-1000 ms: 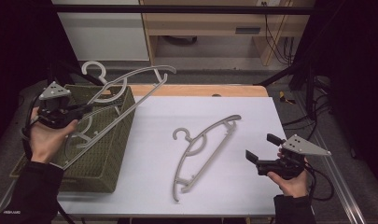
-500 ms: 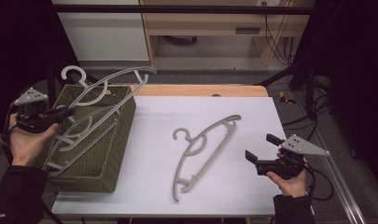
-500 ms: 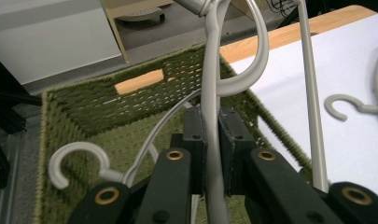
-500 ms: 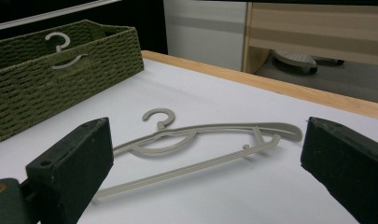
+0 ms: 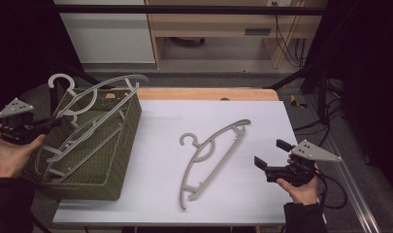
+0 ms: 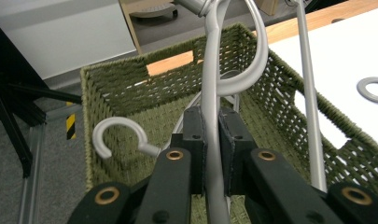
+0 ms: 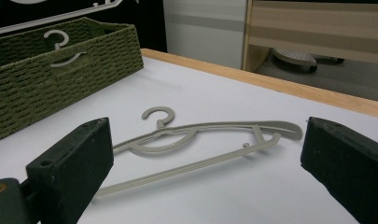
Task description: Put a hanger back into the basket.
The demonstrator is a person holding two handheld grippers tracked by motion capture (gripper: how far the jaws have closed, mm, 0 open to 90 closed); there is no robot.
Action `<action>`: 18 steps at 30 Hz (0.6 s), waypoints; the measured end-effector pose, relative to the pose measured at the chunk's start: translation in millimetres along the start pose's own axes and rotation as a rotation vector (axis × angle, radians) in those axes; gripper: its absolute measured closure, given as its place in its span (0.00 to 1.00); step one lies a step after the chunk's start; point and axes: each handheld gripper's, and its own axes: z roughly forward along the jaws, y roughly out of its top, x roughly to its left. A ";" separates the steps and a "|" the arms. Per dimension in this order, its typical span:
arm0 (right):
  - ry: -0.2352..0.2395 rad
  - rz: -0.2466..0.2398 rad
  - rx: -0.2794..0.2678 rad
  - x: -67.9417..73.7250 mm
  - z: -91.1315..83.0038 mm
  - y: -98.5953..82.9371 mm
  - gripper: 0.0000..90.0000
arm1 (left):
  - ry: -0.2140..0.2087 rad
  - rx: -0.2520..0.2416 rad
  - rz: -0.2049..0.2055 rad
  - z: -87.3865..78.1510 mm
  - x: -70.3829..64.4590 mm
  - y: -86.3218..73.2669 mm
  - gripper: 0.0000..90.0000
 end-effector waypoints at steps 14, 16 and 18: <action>0.002 0.002 -0.001 -0.1 -1.4 0.3 0.03 | 0.048 0.054 0.019 6.3 13.7 -17.1 0.92; 0.001 0.003 -0.002 -0.2 -1.7 0.4 0.03 | 0.049 0.059 0.021 6.9 15.3 -19.8 0.92; 0.001 0.003 -0.002 -0.3 -1.7 0.4 0.03 | 0.054 0.066 0.028 7.8 16.4 -22.2 0.92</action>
